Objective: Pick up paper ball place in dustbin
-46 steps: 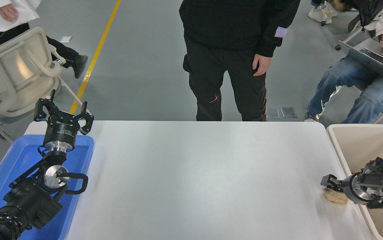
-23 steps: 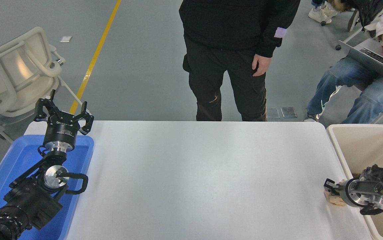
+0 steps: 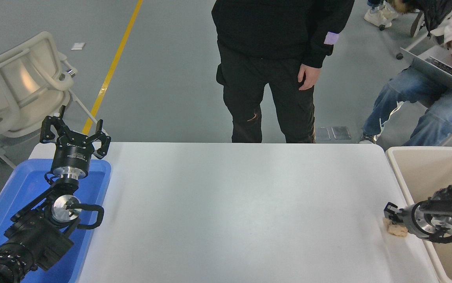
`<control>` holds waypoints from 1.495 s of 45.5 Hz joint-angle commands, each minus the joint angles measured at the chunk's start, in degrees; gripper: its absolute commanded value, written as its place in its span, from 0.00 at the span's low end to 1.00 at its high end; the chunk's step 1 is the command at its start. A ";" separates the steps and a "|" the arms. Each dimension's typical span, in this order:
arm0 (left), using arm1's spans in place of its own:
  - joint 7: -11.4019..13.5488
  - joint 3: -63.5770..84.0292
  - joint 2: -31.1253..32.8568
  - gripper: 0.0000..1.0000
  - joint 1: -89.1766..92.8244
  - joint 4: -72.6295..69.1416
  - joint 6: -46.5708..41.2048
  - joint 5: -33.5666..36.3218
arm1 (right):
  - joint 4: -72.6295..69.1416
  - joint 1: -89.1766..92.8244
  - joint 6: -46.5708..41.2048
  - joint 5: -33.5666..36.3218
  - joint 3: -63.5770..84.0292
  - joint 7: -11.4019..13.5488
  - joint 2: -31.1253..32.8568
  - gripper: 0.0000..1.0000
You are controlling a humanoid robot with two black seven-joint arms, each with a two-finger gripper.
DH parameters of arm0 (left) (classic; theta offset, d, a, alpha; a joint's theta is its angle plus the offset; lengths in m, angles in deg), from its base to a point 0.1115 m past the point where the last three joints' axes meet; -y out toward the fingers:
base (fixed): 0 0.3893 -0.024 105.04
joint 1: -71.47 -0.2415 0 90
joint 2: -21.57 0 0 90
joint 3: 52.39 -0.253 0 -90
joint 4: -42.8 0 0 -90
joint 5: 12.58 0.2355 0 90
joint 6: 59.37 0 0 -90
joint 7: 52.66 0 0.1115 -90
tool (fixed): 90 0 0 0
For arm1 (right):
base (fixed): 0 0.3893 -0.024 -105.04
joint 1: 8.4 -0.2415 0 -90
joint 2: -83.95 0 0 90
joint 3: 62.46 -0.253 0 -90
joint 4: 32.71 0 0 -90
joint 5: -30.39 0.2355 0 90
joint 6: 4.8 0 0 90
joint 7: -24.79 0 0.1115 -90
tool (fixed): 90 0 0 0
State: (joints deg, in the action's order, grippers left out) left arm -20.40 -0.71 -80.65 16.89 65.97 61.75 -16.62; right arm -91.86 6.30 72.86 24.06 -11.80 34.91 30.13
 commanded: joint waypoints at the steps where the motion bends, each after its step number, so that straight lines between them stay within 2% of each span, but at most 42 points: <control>1: -0.01 0.00 0.00 0.99 0.00 0.04 0.00 0.00 | -8.69 -23.11 -21.90 -1.05 6.73 -0.19 6.88 0.00; 9: -0.01 -0.09 0.00 0.99 0.00 -0.05 0.00 0.00 | -14.41 -36.14 -32.66 -7.46 7.08 -0.19 9.79 0.00; 24: -0.01 -0.09 0.00 0.99 0.00 0.04 0.00 0.00 | -19.86 -51.97 -32.66 -8.70 13.50 -0.19 9.70 0.00; 41: -0.01 0.00 0.00 0.99 0.00 0.04 0.00 0.00 | -17.85 -50.92 -32.23 -8.61 16.48 -0.10 9.79 0.00; 56: -0.01 0.00 0.00 0.99 0.00 -0.05 0.00 0.00 | -5.37 -15.52 3.00 -8.00 15.44 -0.54 9.44 0.00; 68: -0.01 0.00 0.00 0.99 0.00 0.04 0.00 0.00 | 11.06 7.08 13.56 -7.38 3.58 -0.54 6.46 0.00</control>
State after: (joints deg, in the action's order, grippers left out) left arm -20.40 -0.72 -80.65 16.89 65.98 61.75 -16.61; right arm -94.51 -7.18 74.49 16.00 -0.16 34.37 38.72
